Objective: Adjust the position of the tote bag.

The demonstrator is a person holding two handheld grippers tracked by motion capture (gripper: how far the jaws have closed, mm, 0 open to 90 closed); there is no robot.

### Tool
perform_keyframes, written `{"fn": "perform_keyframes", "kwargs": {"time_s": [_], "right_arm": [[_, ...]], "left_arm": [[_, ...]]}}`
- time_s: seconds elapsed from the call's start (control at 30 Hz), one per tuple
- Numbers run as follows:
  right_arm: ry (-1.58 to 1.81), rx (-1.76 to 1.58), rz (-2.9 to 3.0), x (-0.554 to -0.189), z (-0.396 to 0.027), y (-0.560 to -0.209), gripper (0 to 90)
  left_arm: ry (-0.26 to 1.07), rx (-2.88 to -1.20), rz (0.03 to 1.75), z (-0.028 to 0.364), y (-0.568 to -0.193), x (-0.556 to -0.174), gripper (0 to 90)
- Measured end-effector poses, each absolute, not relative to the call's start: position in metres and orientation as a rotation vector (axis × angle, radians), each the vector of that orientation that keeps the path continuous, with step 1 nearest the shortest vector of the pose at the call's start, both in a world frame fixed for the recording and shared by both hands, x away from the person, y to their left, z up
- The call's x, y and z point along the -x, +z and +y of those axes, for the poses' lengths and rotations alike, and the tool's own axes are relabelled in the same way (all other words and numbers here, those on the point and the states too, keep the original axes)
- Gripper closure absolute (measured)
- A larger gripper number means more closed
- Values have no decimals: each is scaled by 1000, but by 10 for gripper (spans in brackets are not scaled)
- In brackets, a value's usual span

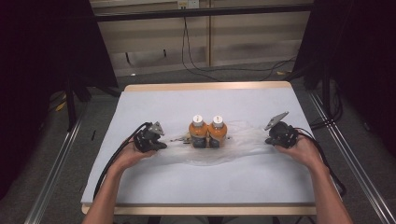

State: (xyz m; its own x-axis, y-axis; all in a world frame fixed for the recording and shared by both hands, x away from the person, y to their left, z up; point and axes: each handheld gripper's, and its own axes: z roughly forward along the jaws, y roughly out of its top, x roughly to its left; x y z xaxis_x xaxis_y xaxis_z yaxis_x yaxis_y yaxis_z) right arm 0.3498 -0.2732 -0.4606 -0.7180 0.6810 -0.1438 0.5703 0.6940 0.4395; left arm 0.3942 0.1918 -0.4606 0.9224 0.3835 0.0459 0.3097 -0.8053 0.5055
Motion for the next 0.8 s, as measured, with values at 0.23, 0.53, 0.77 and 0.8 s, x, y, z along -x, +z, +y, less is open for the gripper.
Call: {"fn": "perform_keyframes", "kwargs": {"time_s": [0.23,0.53,0.77,0.8], "right_arm": [[559,-987,2612,-349,-272,-461,900],[706,-994,2577,-346,-275,-451,900],[859,-963,2562,-344,-273,-439,900],[872,-963,2556,-343,-271,-438,900]], "left_arm": [[102,-2498,561,200,-462,-397,900],[81,-2399,552,198,-452,-395,862],[54,-2301,536,196,-443,-392,837],[49,-2288,537,196,-442,-392,837]]}}
